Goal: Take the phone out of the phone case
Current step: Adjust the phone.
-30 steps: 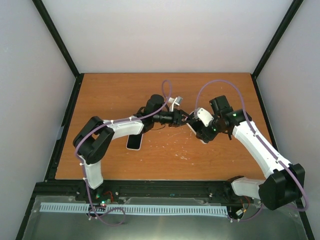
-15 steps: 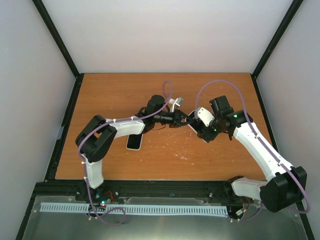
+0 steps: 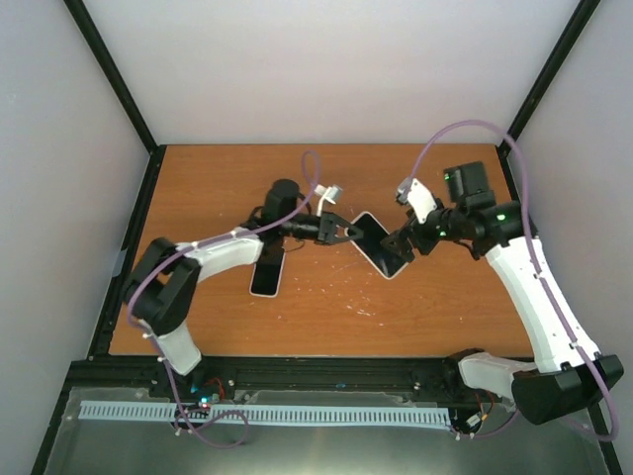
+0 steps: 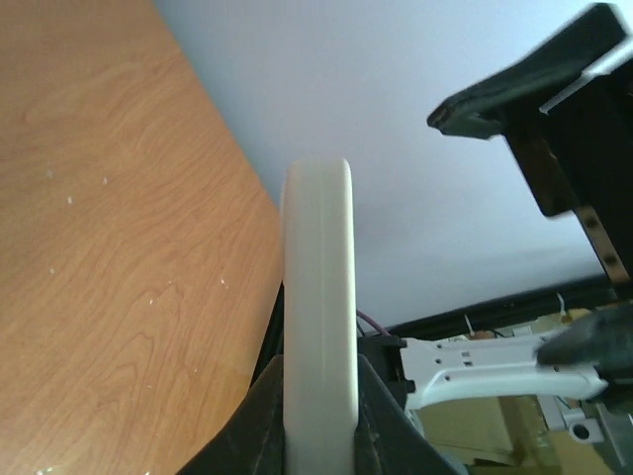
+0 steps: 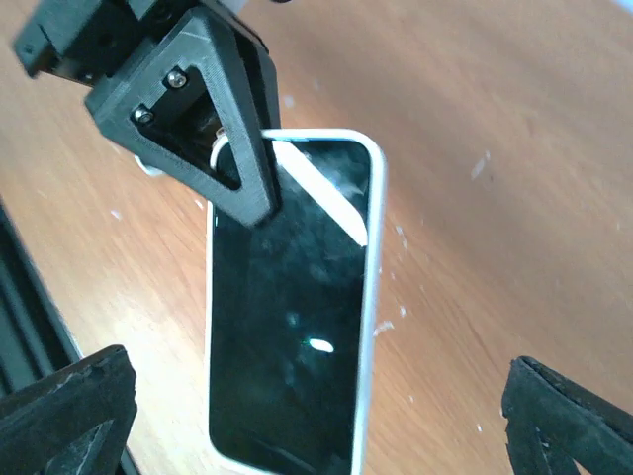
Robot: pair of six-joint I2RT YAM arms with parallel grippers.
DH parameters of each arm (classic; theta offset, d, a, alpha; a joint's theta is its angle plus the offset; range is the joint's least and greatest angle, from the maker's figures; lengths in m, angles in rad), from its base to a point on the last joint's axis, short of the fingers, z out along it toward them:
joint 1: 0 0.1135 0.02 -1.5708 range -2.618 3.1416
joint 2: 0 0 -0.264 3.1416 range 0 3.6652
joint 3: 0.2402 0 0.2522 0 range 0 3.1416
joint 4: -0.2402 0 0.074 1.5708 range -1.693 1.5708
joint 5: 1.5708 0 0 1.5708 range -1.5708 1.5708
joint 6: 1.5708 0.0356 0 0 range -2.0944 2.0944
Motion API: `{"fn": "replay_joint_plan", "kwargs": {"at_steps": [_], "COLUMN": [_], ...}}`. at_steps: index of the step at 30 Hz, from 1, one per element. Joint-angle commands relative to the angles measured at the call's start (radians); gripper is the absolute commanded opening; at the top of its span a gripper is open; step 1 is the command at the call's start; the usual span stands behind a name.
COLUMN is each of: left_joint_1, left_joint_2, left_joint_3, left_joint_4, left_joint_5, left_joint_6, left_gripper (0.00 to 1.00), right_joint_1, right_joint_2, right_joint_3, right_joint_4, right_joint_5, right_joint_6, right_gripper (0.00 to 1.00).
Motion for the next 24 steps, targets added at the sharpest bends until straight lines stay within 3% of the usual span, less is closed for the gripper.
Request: {"fn": "replay_joint_plan", "kwargs": {"at_steps": [1, 5, 10, 18, 21, 24], "left_joint_1": [0.094, 0.173, 0.206, 0.207, 0.207, 0.207], "left_joint_2": [-0.192, -0.299, -0.383, -0.398, -0.399, -0.399], "left_joint_3": [-0.033, -0.064, -0.003, 0.09, 0.121, 0.147], "left_joint_4": [0.03, -0.004, -0.269, -0.4, -0.426, -0.425], "left_joint_5": [0.164, 0.329, 0.425, 0.527, 0.526, 0.551], "left_joint_6": [0.177, 0.272, 0.537, 0.631, 0.644, 0.631], "left_gripper": [0.04, 0.06, 0.05, 0.05, 0.05, 0.05], "right_joint_1": [-0.113, -0.179, -0.184, -0.113, -0.082, -0.039], "right_joint_2": [-0.012, 0.021, 0.05, 0.044, 0.049, 0.034], "right_joint_3": [0.13, 0.168, 0.162, 0.056, 0.025, -0.014], "right_joint_4": [-0.105, -0.225, -0.404, -0.428, -0.413, -0.314], "right_joint_5": [-0.391, -0.665, -0.888, -0.943, -0.938, -0.89], "right_joint_6": [-0.021, -0.183, -0.424, -0.508, -0.493, -0.379], "right_gripper": [0.98, 0.89, 0.8, 0.64, 0.59, 0.55]}}
